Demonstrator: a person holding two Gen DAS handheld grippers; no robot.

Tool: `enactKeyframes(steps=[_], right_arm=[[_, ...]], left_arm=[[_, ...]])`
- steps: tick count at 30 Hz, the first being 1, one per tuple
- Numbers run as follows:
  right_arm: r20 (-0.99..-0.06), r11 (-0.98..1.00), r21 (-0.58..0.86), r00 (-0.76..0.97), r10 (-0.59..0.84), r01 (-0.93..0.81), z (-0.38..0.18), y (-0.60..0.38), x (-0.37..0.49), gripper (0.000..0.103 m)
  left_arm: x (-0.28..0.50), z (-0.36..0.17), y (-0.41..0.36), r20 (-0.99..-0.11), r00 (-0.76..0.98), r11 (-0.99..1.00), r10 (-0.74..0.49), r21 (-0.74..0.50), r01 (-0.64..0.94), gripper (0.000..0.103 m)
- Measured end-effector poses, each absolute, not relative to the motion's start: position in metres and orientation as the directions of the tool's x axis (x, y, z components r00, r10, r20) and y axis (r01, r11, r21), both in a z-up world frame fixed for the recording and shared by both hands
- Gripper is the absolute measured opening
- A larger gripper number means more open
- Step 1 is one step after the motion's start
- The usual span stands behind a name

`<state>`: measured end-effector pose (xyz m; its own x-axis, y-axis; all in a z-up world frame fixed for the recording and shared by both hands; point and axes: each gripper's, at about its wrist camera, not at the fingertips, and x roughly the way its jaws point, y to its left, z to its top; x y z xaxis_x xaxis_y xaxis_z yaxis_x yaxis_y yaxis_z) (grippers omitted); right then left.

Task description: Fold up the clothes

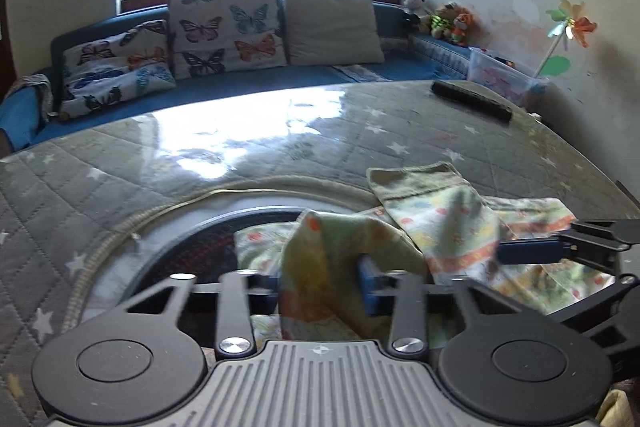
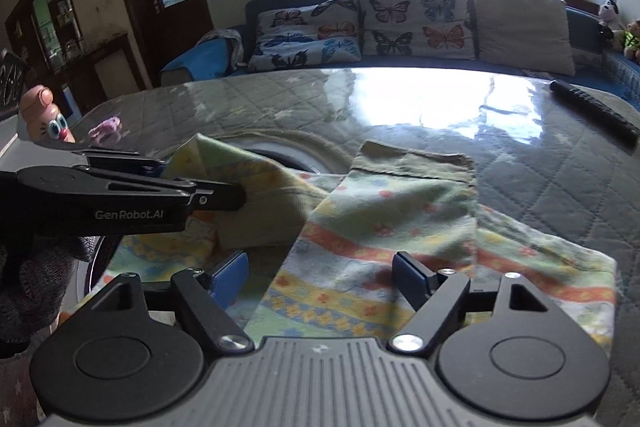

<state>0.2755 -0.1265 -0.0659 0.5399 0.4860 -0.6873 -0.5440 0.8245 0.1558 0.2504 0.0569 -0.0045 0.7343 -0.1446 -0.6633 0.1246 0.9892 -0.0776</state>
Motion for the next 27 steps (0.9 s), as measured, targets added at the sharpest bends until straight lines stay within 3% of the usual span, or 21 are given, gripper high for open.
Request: enactKeyframes(steps=[1,4,8,11,22,27], right_arm=[[-0.694,0.824,0.150,0.535,0.482,-0.547,-0.068,-0.124,0.275,0.070],[-0.704,0.831,0.108,0.548,0.452,-0.546,-0.069,-0.118,0.271,0.058],[-0.701,0.835,0.121,0.549,0.455,-0.537,-0.063,-0.123,0.266,0.020],[-0.693,0.844,0.141,0.557,0.458,-0.518,-0.058,-0.132,0.262,0.006],[-0.632,0.877,0.092,0.653,0.418,-0.472,-0.032,-0.177,0.225,0.003],[-0.647,0.860,0.103,0.623,0.440,-0.500,-0.037,-0.160,0.235,0.008]], left_arm=[[0.249,-0.005,0.056,-0.662,0.735,0.989,-0.146,-0.075,0.129,0.018],[0.245,-0.005,0.055,-0.655,0.743,0.990,-0.139,-0.062,0.130,0.010],[0.235,0.000,0.056,-0.637,0.764,0.994,-0.105,-0.039,0.104,0.005],[0.223,0.005,0.060,-0.613,0.787,0.997,-0.070,-0.023,0.071,0.004],[0.149,0.029,0.108,-0.542,0.837,0.991,0.071,-0.055,-0.119,0.003],[0.148,0.033,0.104,-0.556,0.829,0.994,0.051,-0.052,-0.096,0.005]])
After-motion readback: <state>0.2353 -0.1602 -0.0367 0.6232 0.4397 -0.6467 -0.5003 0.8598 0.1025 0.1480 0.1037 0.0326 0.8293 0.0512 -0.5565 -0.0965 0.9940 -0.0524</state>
